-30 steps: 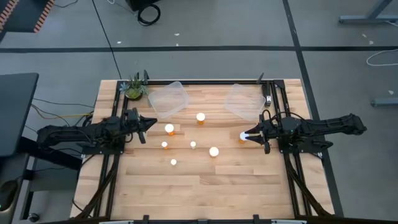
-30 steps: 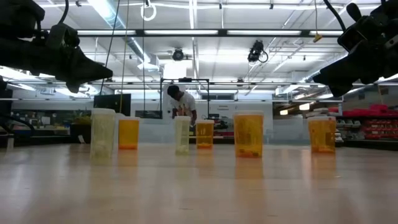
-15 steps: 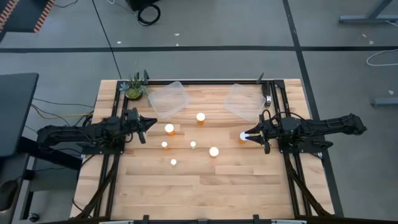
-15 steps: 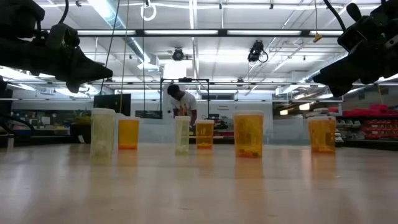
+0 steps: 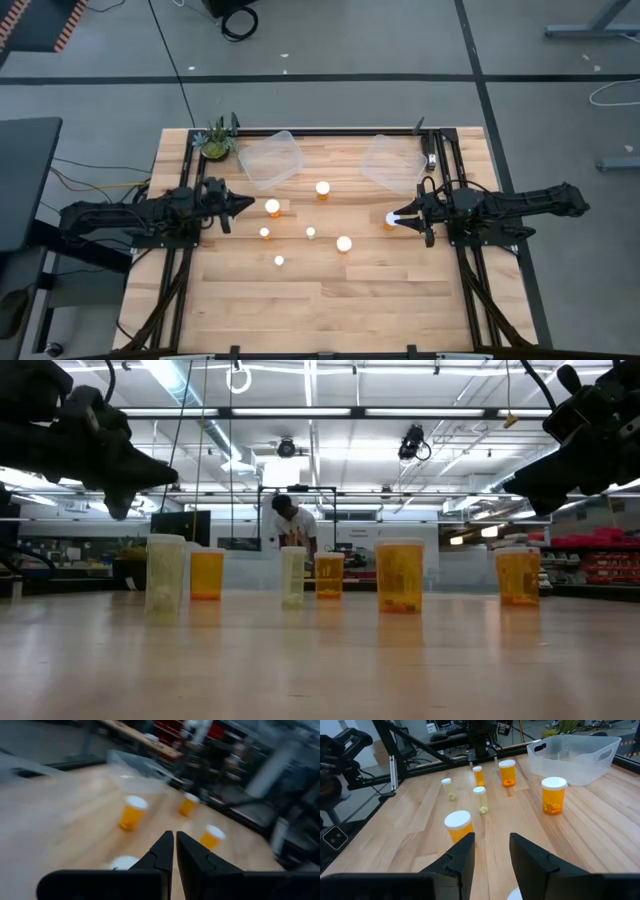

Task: Pick and place medicine bottles into bin by pill shape (circle, oval)
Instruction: Put the orange capsule bottle into the left transparent bin

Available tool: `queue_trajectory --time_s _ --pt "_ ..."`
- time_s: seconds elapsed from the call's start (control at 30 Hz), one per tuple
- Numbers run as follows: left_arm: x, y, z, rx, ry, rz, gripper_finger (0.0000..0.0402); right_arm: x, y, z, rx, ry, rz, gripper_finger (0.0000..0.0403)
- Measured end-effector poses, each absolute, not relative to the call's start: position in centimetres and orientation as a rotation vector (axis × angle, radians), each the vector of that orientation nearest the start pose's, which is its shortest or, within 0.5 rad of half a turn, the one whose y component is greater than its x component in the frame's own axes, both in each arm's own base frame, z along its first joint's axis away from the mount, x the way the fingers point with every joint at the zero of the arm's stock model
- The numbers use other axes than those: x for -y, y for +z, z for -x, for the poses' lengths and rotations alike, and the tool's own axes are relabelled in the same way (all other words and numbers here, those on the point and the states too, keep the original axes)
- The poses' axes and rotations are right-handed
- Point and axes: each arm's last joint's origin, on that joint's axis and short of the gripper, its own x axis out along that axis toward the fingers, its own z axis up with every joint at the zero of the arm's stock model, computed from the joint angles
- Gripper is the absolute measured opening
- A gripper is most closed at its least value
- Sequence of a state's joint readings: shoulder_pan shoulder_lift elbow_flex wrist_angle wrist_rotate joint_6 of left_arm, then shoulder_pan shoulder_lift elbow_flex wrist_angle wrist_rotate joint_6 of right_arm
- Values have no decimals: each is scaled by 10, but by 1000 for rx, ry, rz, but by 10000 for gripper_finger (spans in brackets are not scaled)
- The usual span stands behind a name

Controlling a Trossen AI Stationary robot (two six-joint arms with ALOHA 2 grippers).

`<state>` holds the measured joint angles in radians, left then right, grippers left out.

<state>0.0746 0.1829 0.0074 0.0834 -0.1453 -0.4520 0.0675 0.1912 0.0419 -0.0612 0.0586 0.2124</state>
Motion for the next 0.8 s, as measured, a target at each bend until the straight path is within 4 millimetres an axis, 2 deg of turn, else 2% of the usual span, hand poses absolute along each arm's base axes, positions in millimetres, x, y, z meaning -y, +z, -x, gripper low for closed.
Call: queue_trajectory --time_s 0.1,0.23,0.43,0.8 --pt "-10 168 -108 -53 163 402 26 -6 156 -106 -210 -13 -199 129" --pt "-11 178 -111 -55 167 399 19 -5 156 -106 -210 -14 -198 129" --pt "-13 170 -117 -138 239 400 22 -5 156 -106 -210 -14 -198 129" --pt "-15 166 -133 -302 340 458 69 -5 156 -106 -210 -14 -198 129"
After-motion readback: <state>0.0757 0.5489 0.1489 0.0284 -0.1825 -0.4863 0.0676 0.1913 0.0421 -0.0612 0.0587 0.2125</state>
